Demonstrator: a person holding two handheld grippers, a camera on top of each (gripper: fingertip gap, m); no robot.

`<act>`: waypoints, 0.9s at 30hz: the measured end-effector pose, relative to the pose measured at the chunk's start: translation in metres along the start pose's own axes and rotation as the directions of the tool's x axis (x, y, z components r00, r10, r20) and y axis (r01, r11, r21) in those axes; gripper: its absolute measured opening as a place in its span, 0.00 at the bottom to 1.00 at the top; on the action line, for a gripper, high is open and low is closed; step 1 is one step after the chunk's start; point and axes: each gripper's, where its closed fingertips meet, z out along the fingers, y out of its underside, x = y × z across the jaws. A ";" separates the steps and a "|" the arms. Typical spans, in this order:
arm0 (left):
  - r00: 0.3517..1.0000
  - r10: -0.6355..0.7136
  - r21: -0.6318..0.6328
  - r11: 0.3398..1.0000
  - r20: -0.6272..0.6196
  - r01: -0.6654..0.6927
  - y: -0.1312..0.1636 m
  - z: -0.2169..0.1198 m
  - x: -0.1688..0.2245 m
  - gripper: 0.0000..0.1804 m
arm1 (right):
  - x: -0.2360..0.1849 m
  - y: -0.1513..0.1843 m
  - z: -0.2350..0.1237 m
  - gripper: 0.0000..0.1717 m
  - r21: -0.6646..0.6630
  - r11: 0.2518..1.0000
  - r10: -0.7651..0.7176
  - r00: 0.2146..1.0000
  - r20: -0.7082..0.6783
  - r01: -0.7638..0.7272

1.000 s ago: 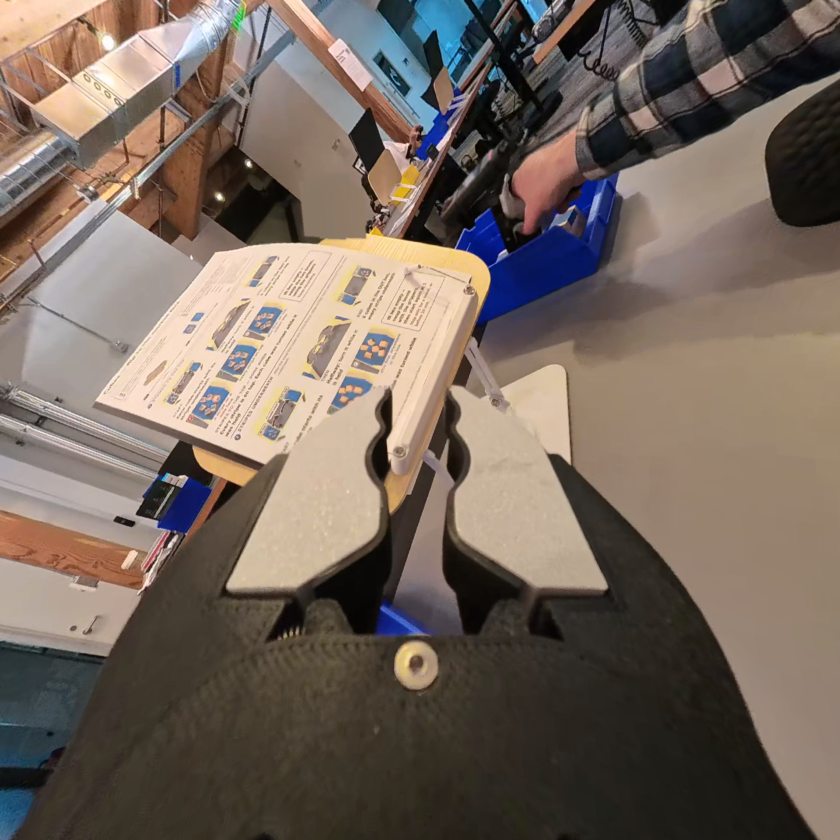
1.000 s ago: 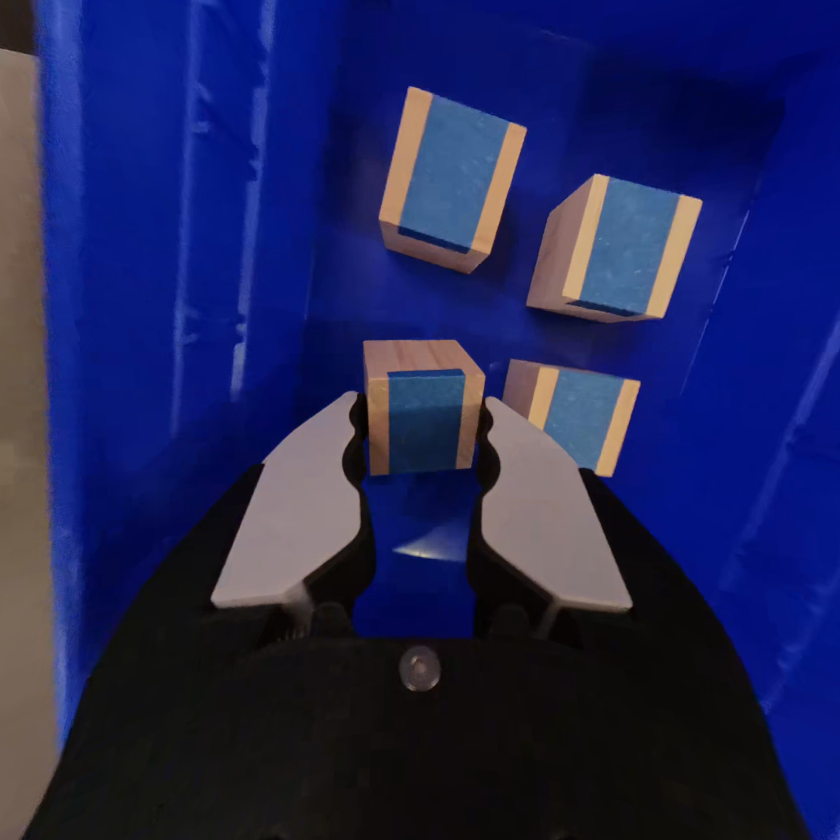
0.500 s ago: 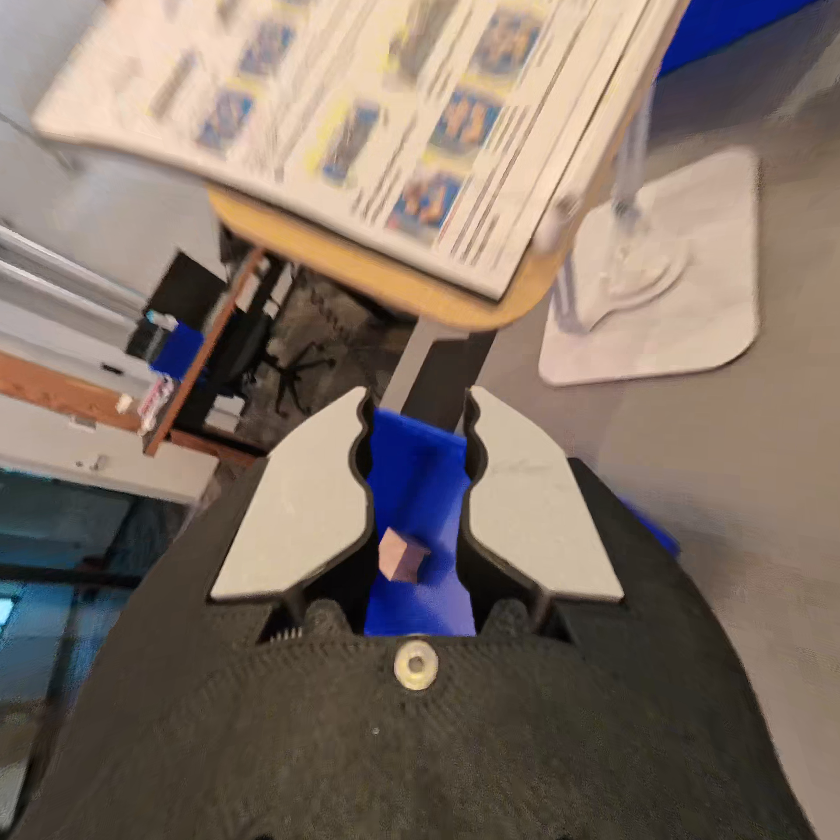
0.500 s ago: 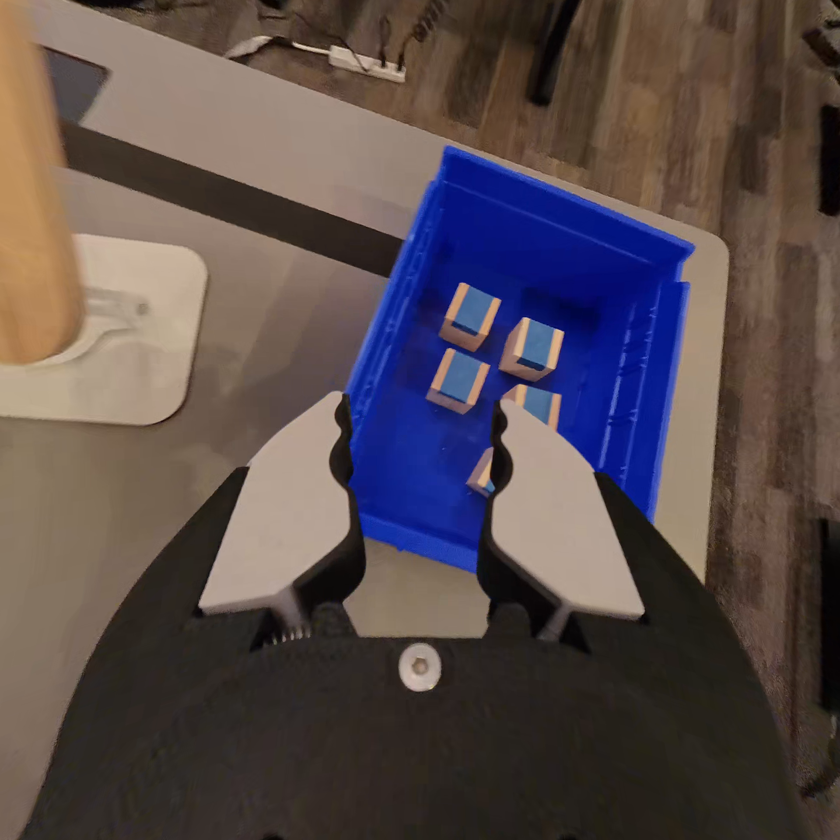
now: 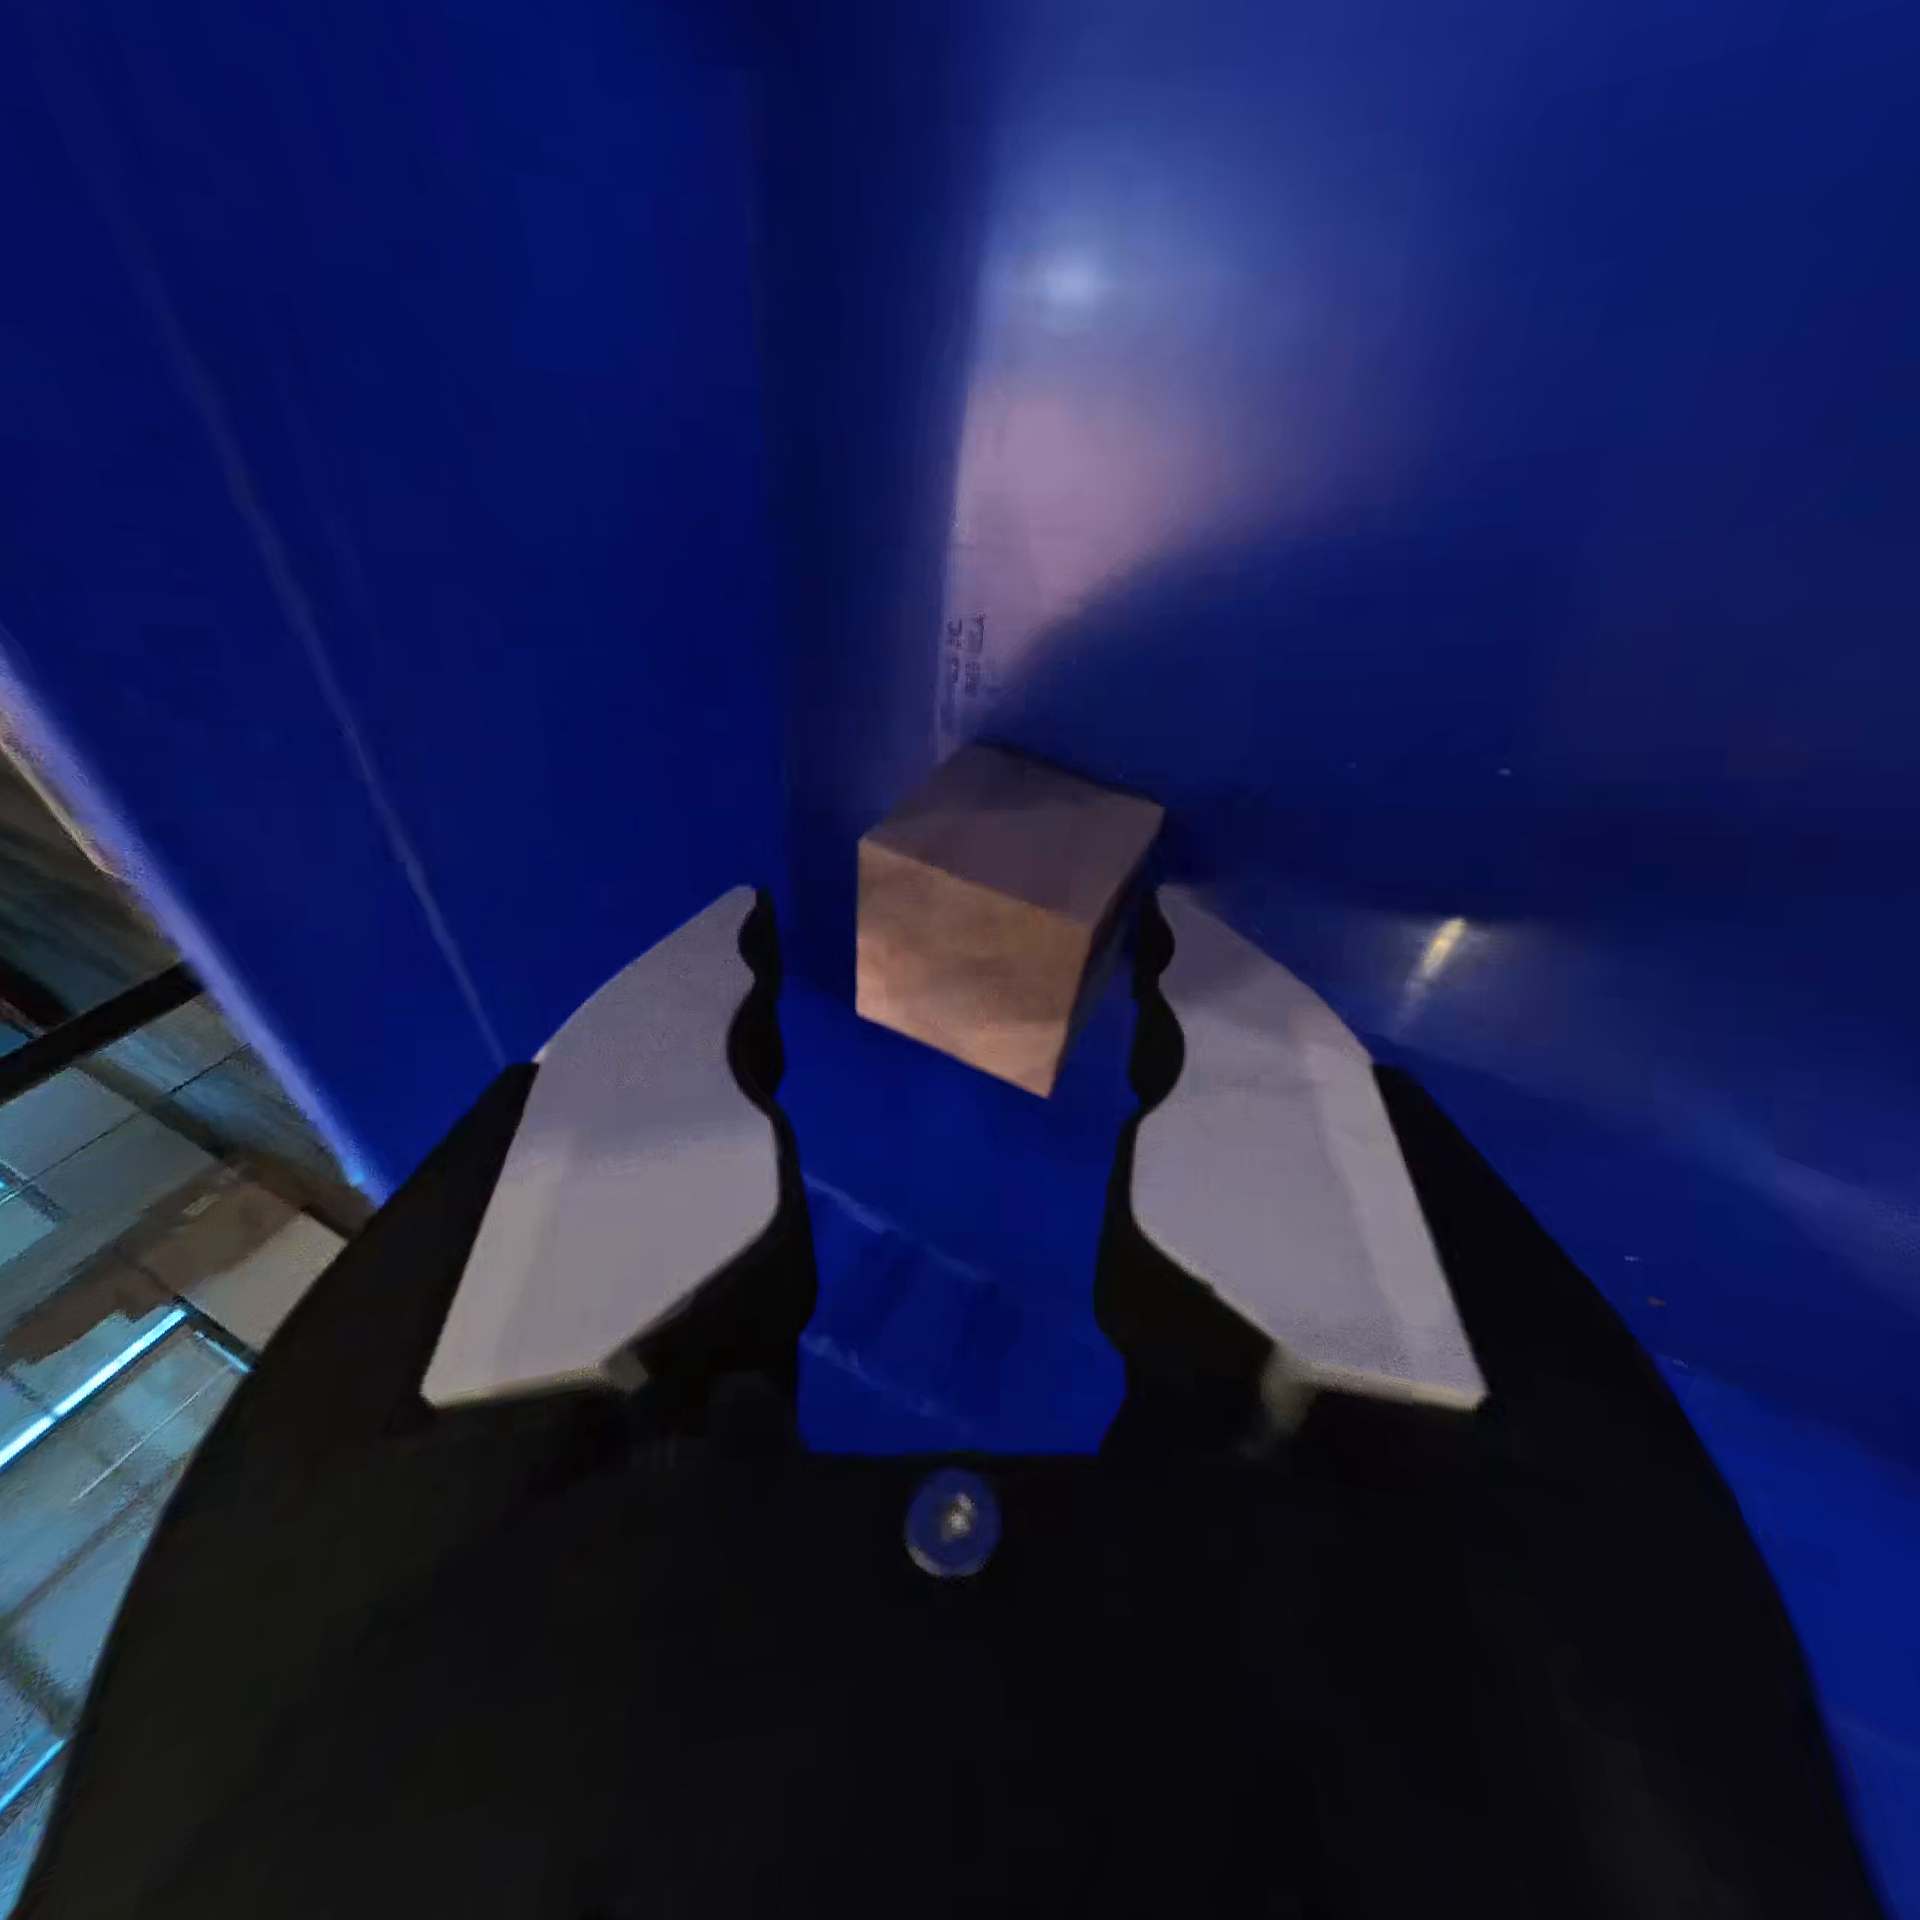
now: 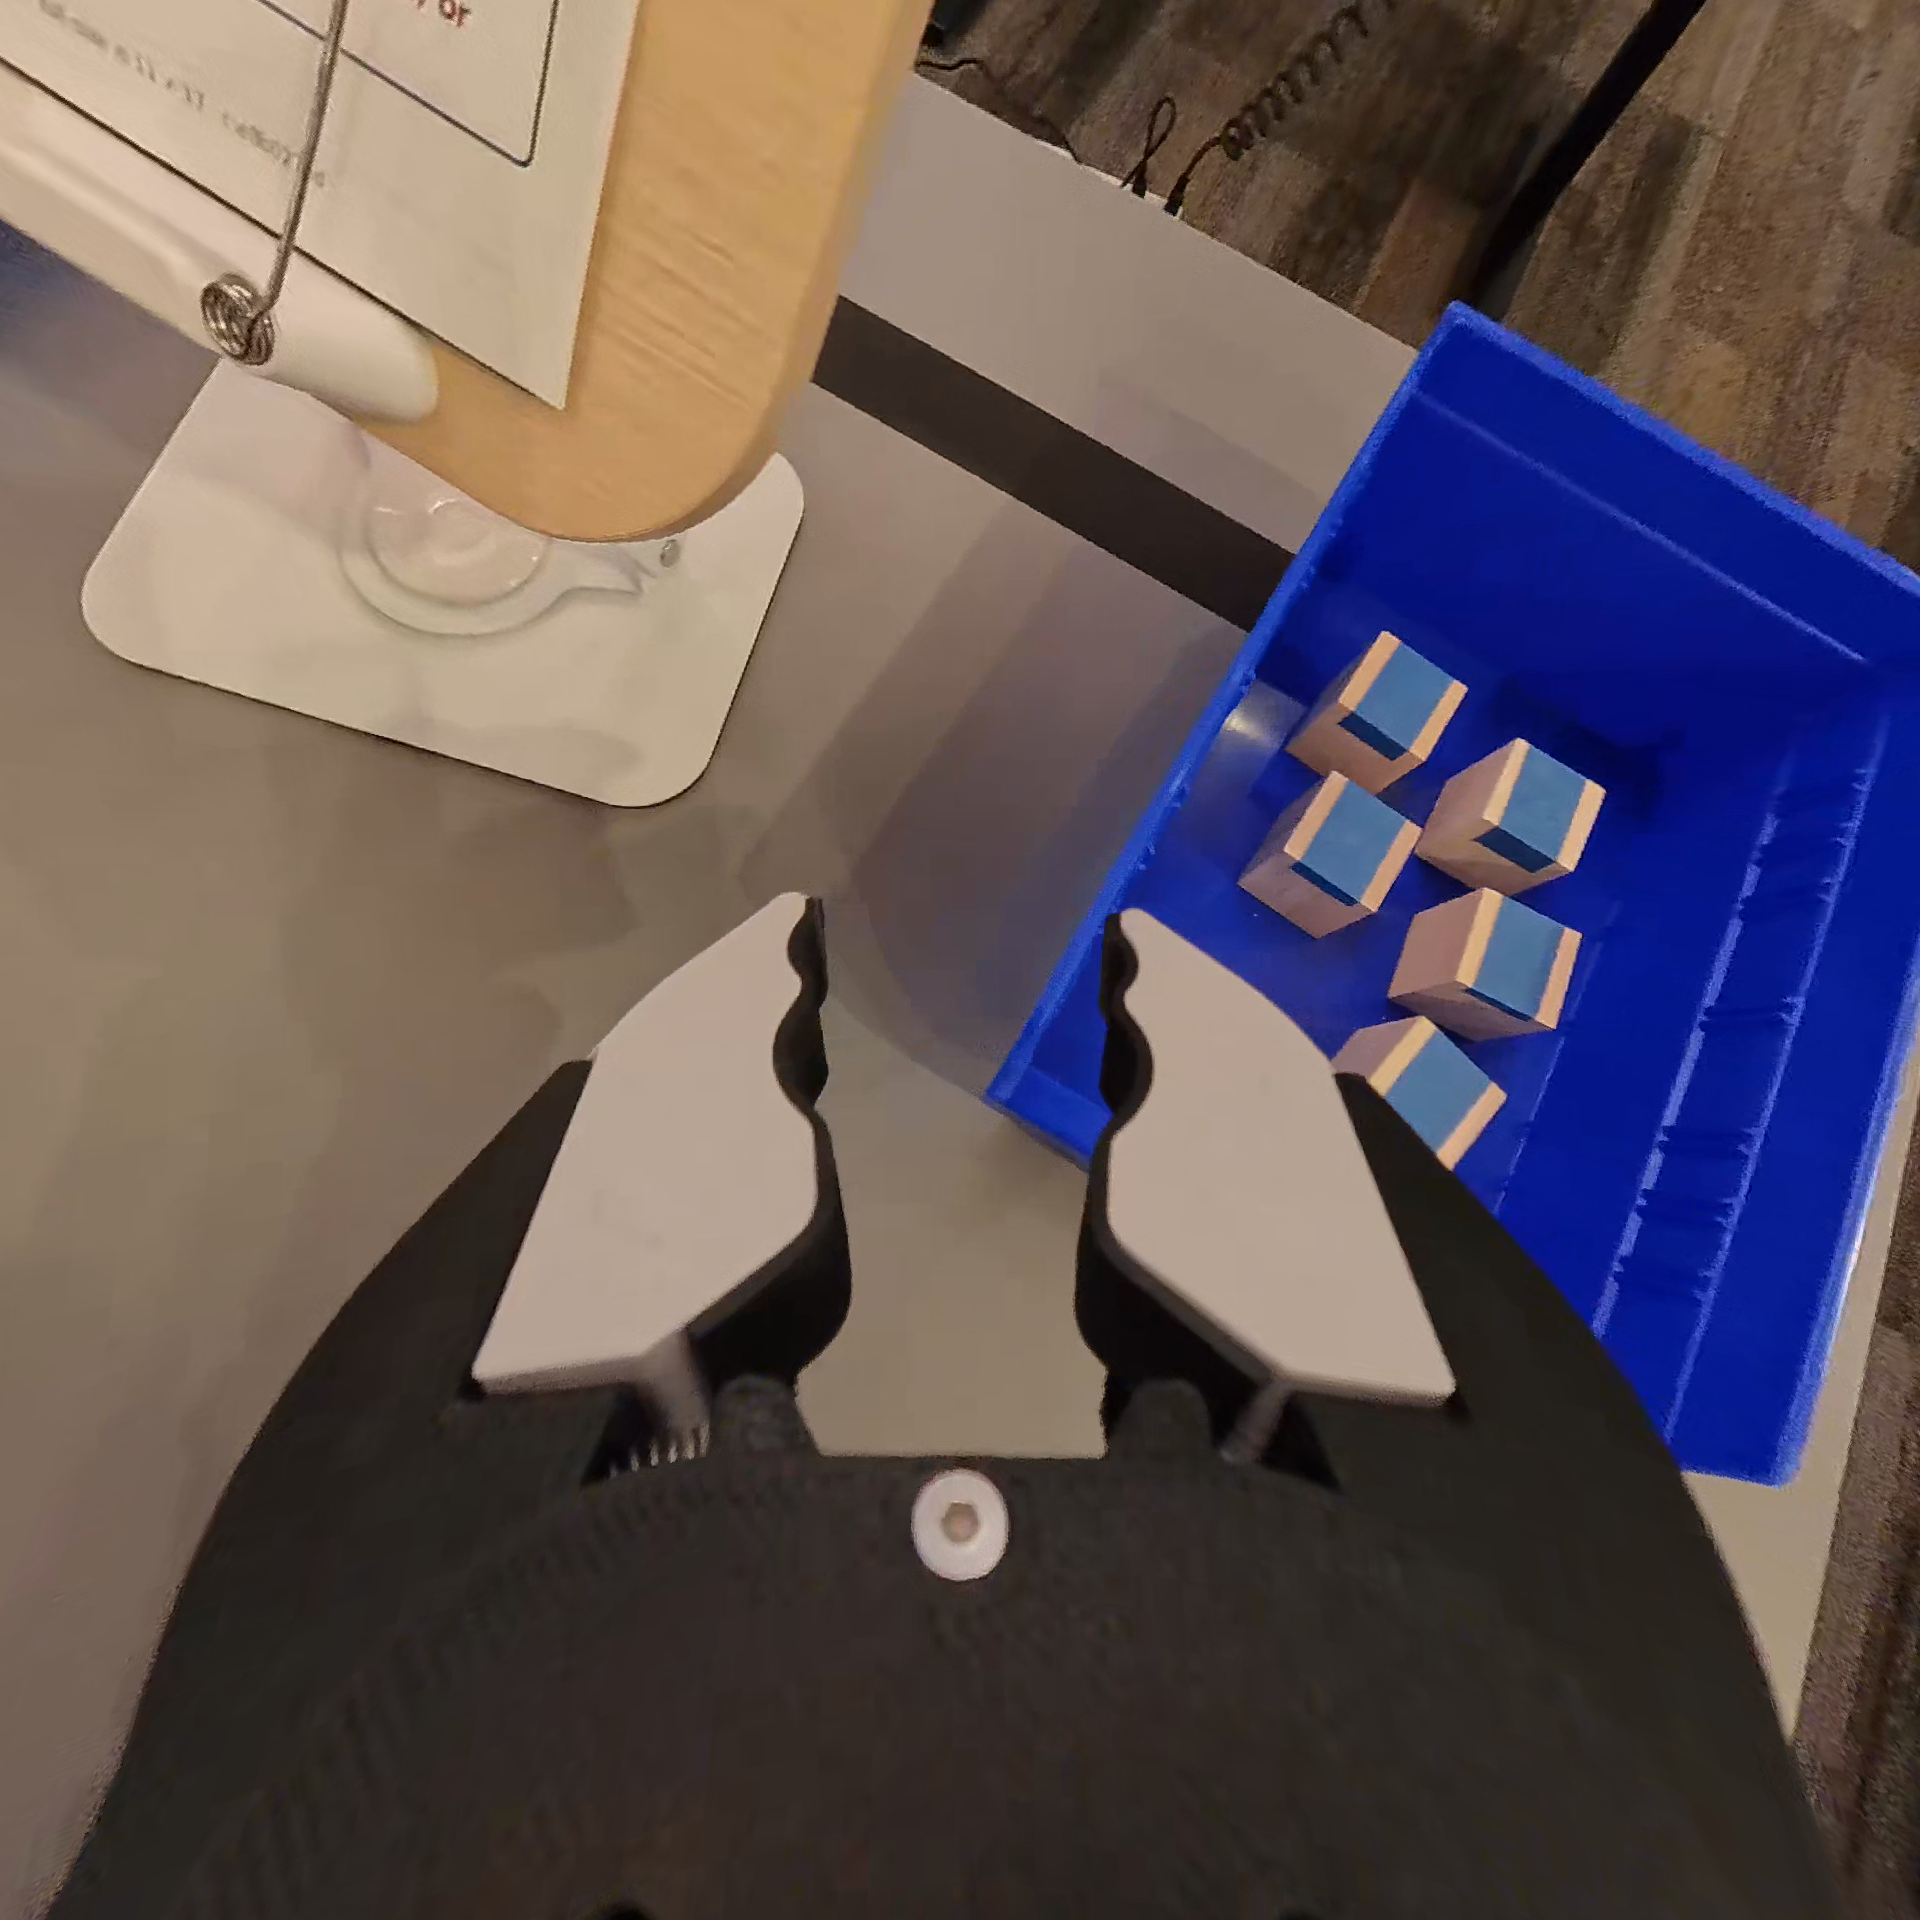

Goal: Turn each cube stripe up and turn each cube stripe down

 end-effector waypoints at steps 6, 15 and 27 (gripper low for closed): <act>0.997 -0.060 0.029 0.998 -0.054 0.062 -0.007 -0.003 -0.001 0.28 | -0.025 -0.015 -0.003 0.28 0.055 0.998 -0.040 0.998 0.048 0.038; 0.888 -0.380 0.795 0.606 0.260 0.026 -0.088 -0.250 0.039 0.28 | -0.196 -0.089 -0.040 0.29 0.261 0.937 -0.043 0.665 0.746 -0.233; 0.884 -0.383 0.963 0.085 0.267 -0.254 -0.178 -0.453 0.196 0.28 | -0.345 -0.150 -0.109 0.45 0.183 0.895 -0.113 0.190 0.975 -0.407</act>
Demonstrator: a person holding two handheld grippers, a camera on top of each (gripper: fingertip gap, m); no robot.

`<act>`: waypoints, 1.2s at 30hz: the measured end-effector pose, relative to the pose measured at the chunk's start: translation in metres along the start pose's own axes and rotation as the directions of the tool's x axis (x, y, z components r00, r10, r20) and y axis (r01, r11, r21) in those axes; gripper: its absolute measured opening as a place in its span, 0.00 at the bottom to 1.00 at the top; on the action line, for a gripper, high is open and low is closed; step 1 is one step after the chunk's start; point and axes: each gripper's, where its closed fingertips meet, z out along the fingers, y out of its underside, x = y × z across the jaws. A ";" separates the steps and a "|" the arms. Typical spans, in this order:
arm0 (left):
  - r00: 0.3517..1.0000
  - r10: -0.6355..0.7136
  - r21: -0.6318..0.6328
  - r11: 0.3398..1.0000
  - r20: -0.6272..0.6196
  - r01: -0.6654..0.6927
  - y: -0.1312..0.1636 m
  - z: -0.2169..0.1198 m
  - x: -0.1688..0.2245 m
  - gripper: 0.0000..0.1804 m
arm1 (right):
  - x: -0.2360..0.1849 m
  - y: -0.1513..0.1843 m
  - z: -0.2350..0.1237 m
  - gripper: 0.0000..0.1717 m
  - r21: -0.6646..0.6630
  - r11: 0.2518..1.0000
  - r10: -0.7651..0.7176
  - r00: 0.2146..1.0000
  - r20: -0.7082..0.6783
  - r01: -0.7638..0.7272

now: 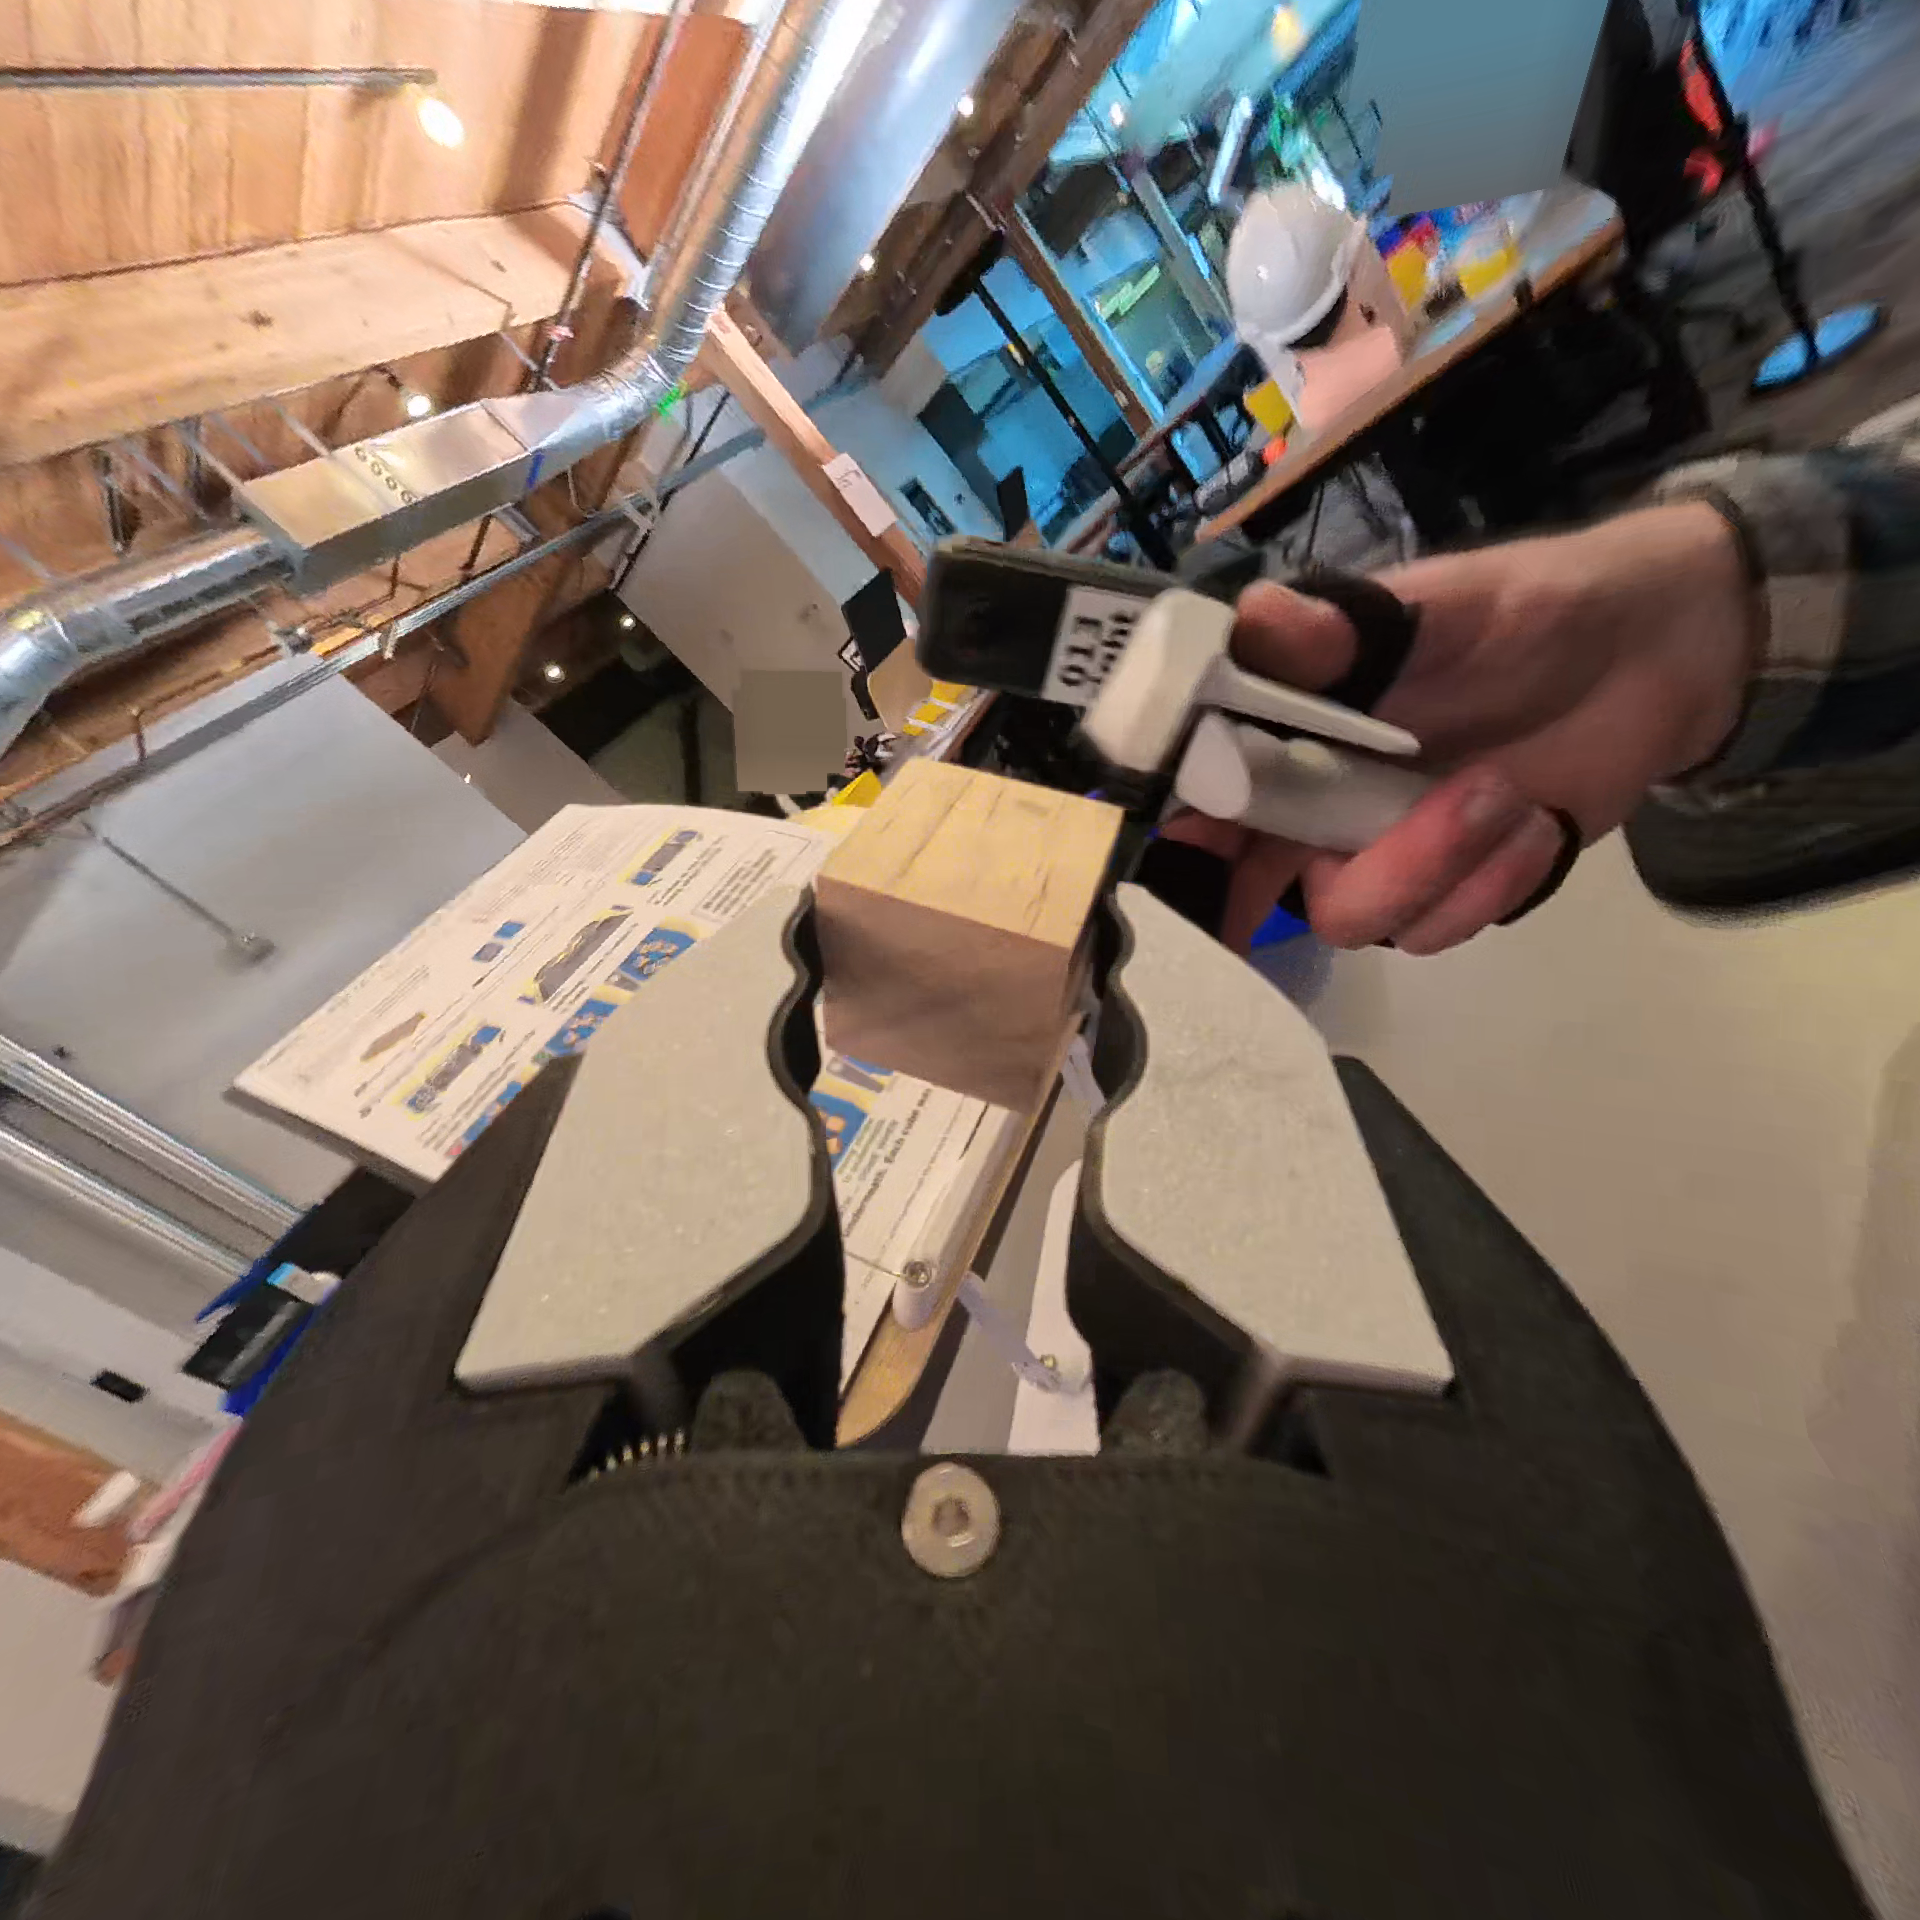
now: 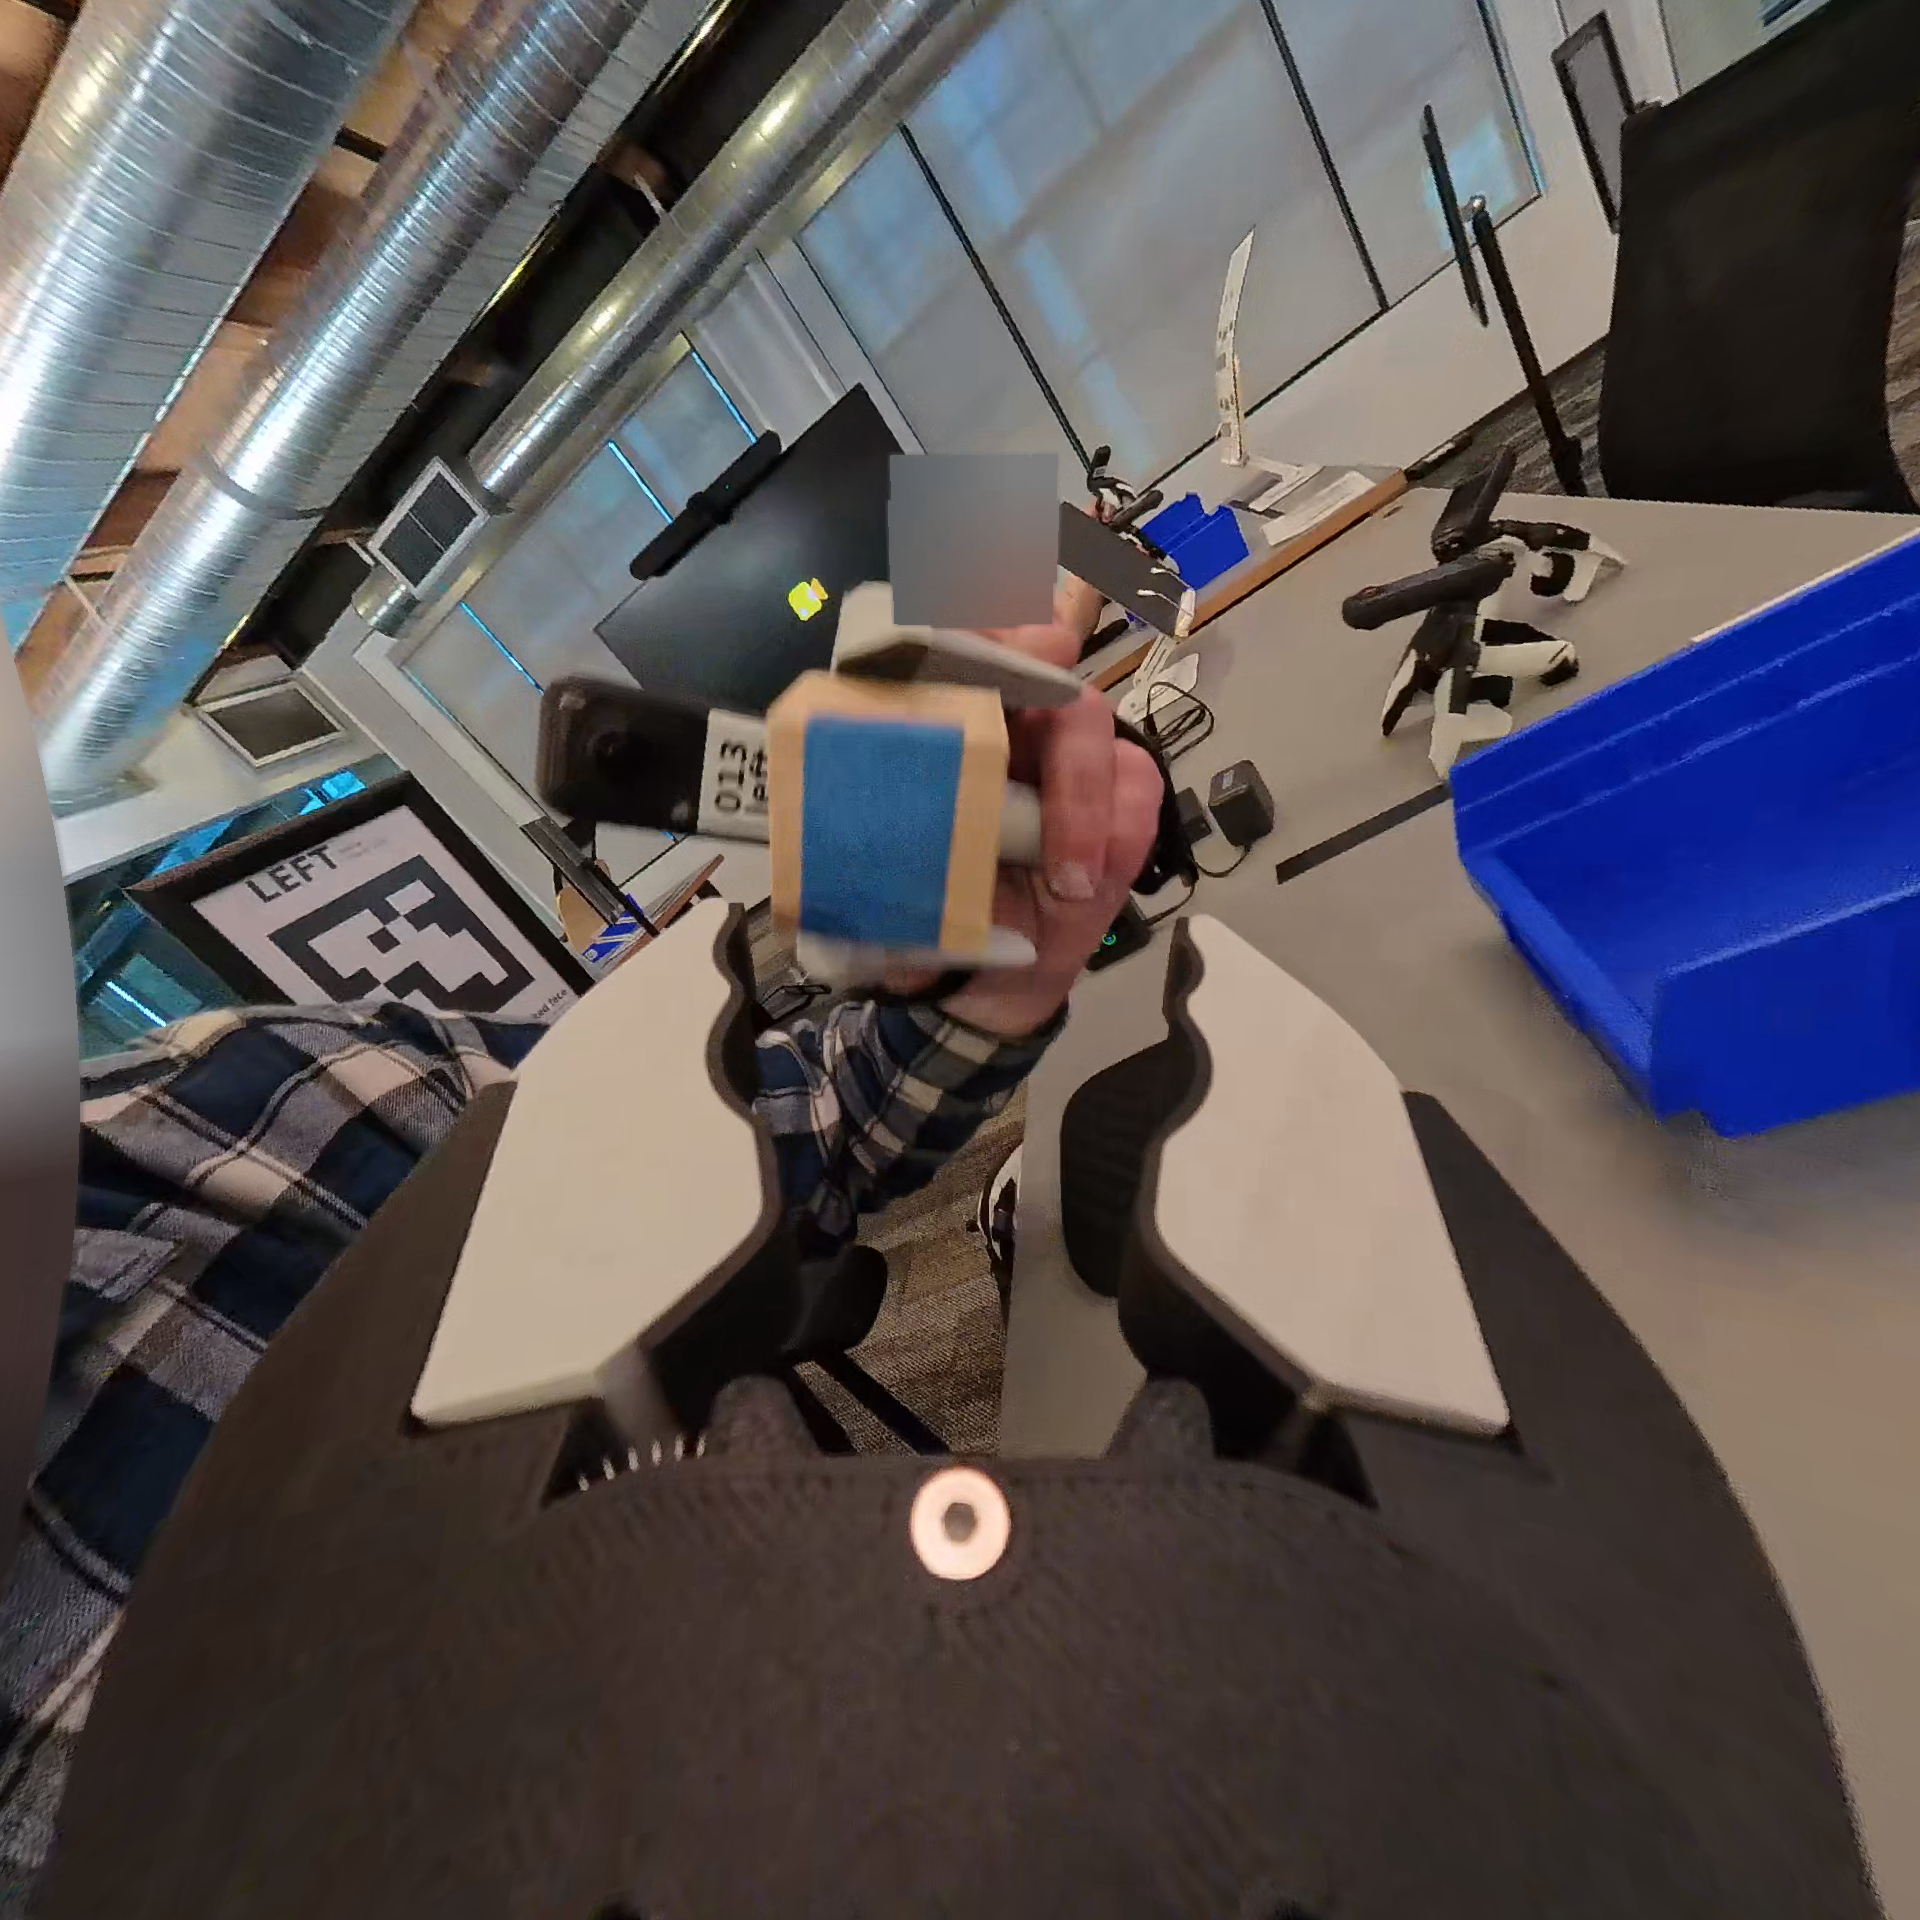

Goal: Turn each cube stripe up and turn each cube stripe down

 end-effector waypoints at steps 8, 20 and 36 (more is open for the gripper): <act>0.991 0.130 -0.079 0.989 0.018 -0.128 0.000 0.024 0.032 0.27 | -0.011 -0.004 -0.032 0.26 -0.013 0.996 -0.089 0.990 -0.109 0.088; 0.995 0.049 -0.273 0.962 0.086 -0.023 0.065 -0.014 0.011 0.00 | 0.159 -0.019 -0.408 0.26 -0.156 0.976 -0.121 0.217 -0.969 -0.151; 0.997 0.057 -0.382 0.923 0.050 -0.034 0.083 -0.027 0.020 0.00 | 0.235 0.041 -0.478 0.44 -0.175 0.832 -0.233 -0.045 -0.972 -0.527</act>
